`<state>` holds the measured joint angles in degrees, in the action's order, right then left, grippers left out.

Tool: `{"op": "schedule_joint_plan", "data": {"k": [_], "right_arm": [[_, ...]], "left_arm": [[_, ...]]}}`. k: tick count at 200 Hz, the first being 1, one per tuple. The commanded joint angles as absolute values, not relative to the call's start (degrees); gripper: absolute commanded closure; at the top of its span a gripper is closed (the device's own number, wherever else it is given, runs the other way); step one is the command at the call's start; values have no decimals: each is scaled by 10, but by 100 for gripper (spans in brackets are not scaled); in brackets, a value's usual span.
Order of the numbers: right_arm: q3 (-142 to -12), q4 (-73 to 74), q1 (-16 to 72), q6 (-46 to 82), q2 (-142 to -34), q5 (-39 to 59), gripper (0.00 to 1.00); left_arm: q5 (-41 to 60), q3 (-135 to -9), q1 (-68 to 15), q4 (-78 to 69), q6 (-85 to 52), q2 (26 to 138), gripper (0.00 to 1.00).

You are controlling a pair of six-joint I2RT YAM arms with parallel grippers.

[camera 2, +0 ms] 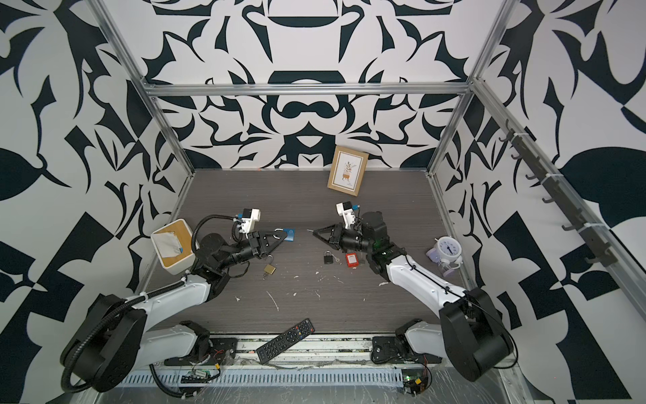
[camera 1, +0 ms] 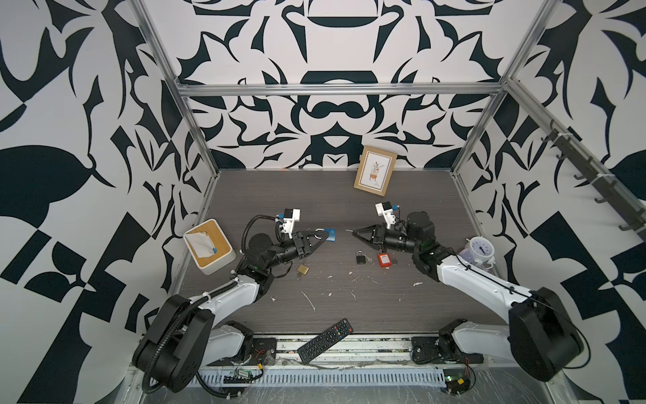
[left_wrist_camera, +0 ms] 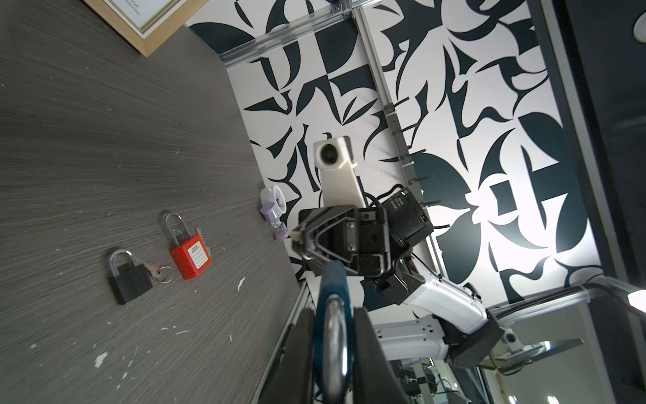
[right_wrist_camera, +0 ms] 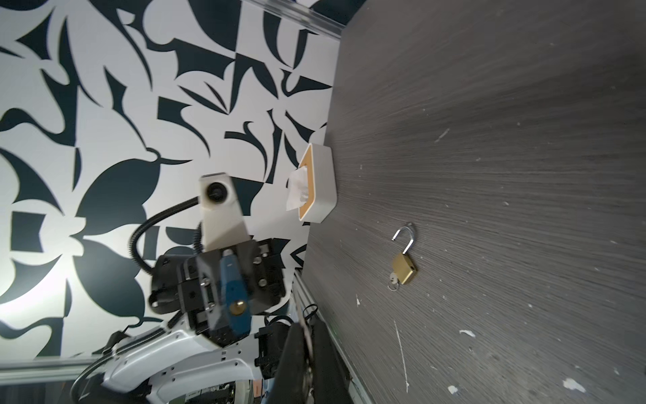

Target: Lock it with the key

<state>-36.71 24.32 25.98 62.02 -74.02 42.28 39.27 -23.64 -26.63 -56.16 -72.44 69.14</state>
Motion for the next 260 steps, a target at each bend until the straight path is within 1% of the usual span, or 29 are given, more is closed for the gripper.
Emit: {"op": "schedule_joint_plan", "data": {"k": [1, 29, 56, 78, 107, 133, 154, 180, 190, 213, 237, 260], "right_arm": [[-345, 224, 270, 601, -772, 360, 100], [-333, 225, 325, 609, -798, 251, 100], [-335, 231, 397, 642, -833, 129, 100], [-344, 224, 433, 678, -865, 45, 100], [-336, 265, 446, 714, -901, 0, 100], [-345, 269, 447, 720, -921, -13, 100], [-365, 231, 449, 722, -933, -29, 100], [-369, 196, 450, 730, -934, -49, 88], [-364, 197, 451, 737, -931, -54, 78], [-374, 158, 452, 735, -919, -67, 67], [-358, 170, 451, 747, -903, -66, 62], [-339, 153, 453, 756, -855, -67, 61]], "left_arm": [[416, -278, -263, -446, -649, 656, 100], [407, -280, -263, -387, -616, 635, 100], [402, -281, -262, -372, -607, 630, 100], [404, -283, -262, -369, -606, 637, 100], [410, -286, -262, -361, -602, 638, 100], [411, -284, -262, -353, -596, 634, 100], [410, -285, -262, -348, -592, 636, 100], [411, -286, -262, -346, -589, 638, 100], [410, -287, -262, -342, -587, 639, 100], [412, -292, -262, -334, -580, 645, 100], [417, -296, -262, -335, -580, 649, 100], [418, -298, -263, -330, -576, 647, 100]]}}
